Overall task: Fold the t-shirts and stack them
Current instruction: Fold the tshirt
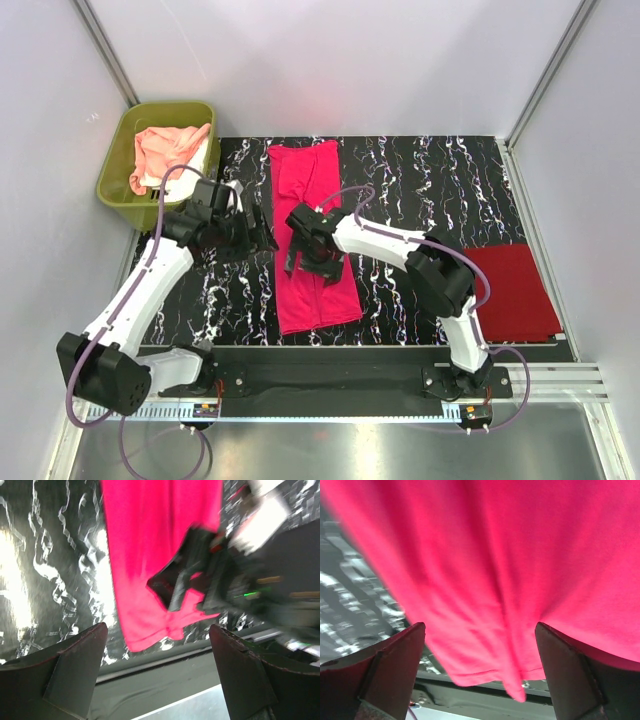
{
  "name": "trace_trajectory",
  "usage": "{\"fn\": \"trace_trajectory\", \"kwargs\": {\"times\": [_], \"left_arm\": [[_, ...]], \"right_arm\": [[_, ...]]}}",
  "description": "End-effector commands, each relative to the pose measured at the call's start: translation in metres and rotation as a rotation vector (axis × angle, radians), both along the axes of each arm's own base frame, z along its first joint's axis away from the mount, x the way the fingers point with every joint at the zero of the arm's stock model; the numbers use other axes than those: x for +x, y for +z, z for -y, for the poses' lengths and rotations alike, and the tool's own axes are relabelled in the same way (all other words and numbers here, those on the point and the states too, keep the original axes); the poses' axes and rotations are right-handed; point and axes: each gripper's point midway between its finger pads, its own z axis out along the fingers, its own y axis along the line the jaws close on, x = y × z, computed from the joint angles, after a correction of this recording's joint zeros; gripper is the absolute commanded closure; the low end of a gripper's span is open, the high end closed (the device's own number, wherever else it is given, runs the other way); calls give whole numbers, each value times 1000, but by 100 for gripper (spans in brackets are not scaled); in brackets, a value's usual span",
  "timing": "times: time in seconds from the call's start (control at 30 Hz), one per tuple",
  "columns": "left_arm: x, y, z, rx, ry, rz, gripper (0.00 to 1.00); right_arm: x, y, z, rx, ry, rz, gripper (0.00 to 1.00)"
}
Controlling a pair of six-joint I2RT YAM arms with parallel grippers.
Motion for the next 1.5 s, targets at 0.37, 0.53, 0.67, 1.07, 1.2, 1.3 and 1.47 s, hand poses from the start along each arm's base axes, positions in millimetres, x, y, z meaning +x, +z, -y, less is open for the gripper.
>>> {"fn": "trace_trajectory", "kwargs": {"times": [0.37, 0.53, 0.67, 1.07, 1.2, 1.3, 1.47], "left_arm": [[-87, -92, 18, -201, -22, -295, 24], [-108, -120, 24, -255, 25, -364, 29], [-122, -140, 25, -270, 44, -431, 28], [-122, -174, 18, -237, 191, -504, 33], [-125, -183, 17, -236, 227, -531, 41], [-130, -190, 15, -223, 229, -557, 42], [-131, -199, 12, -188, 240, -579, 43]], "right_arm": [[-30, 49, 89, 151, 245, 92, 5], [-55, 58, 112, 383, 200, 90, 21], [-69, 42, 117, 444, 198, 30, 48], [-67, 12, 115, 513, 124, -59, 48], [-67, 5, 119, 492, 115, -77, 48], [-64, 2, 125, 476, 98, -76, 48], [-61, -1, 128, 482, 86, -87, 48]]}}
